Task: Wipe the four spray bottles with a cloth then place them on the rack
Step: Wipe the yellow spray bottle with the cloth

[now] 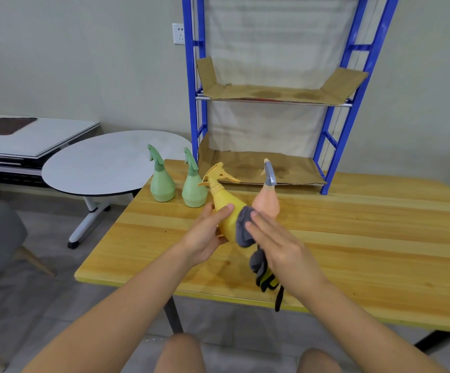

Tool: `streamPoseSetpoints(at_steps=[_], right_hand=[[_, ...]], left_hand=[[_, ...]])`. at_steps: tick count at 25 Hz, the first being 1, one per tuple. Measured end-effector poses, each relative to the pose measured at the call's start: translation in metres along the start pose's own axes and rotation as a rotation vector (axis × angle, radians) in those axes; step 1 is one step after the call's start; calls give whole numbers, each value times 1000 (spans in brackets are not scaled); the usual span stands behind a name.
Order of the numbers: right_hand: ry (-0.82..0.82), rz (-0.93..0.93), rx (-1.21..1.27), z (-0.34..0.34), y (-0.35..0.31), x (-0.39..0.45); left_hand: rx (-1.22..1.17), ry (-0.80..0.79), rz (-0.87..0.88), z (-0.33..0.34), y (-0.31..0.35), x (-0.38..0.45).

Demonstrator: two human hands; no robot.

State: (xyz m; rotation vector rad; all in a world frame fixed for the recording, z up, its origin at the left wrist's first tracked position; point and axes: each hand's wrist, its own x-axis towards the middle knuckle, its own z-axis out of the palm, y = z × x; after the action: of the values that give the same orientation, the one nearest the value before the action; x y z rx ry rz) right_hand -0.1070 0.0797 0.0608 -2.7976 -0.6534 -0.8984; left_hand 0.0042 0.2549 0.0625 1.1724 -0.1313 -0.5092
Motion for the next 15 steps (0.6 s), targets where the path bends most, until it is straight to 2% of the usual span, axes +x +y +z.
streamPoseSetpoints(at_steps=[2,5,7,10,12,13,15], right_hand=[[35,10,-23,-3,4,4],[-33,-205,-90,5,-6,0],[-46,-258,-44,13,1,-9],[63,-41,105,11,19,-12],[129,115,112,0,16,-3],[137,115,137,-3,10,1],[117,-22,132,1,-2,0]], left_hand=[[46,24,11,6,1,-2],[141,94,6,13,0,-4],[104,133,-50,10,3,-4],[-153,168,-202,12,8,-3],[-207,169,-260,19,7,-4],[-211,158,-276,24,5,-5],[-235,134,-297,26,8,-2]])
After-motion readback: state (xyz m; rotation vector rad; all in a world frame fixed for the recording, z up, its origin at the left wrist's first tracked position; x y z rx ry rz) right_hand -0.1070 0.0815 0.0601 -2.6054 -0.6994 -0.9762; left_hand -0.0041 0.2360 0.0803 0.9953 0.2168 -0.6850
